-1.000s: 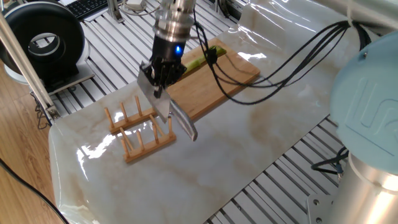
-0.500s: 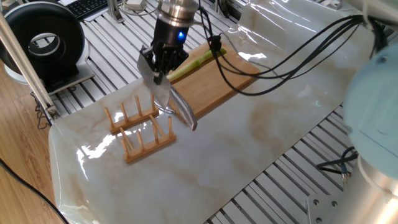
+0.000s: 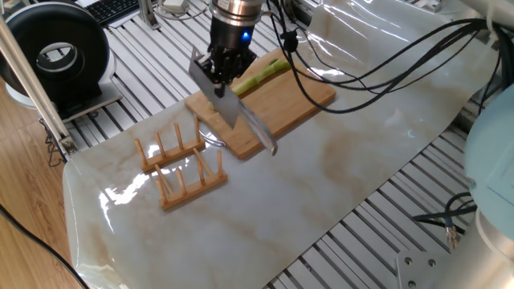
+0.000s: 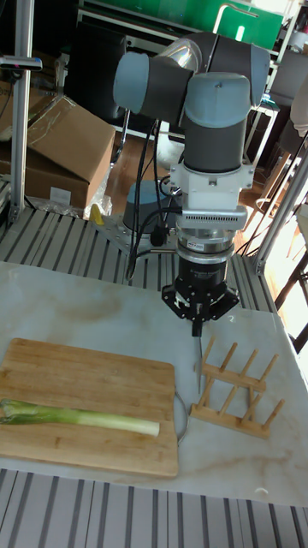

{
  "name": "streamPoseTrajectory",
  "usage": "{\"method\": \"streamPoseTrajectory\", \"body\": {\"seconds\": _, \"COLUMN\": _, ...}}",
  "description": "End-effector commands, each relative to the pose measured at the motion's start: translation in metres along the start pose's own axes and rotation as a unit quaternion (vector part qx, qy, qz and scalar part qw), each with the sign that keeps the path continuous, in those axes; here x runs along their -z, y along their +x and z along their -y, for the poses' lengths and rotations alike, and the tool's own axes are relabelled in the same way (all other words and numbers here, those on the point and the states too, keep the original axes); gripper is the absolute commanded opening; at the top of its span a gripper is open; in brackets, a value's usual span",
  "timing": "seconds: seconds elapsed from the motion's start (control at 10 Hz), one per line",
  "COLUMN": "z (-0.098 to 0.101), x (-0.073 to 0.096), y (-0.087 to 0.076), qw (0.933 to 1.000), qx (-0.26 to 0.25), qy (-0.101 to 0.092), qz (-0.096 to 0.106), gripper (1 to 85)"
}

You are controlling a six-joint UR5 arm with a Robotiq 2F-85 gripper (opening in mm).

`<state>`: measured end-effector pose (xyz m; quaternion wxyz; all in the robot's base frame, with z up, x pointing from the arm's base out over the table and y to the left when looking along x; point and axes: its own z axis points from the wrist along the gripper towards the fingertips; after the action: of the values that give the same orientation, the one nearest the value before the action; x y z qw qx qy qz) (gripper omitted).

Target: Chop the scallions

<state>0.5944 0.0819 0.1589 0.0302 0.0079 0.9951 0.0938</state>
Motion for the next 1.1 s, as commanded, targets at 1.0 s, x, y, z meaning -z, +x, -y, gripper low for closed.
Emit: {"method": "streamPoseTrajectory", "body": {"seconds": 1.0, "z": 0.028, "x": -0.030, "y": 0.011, "qw": 0.9939, "qx": 0.043, "qy": 0.080, "qz": -0.064, "gripper": 1.3}}
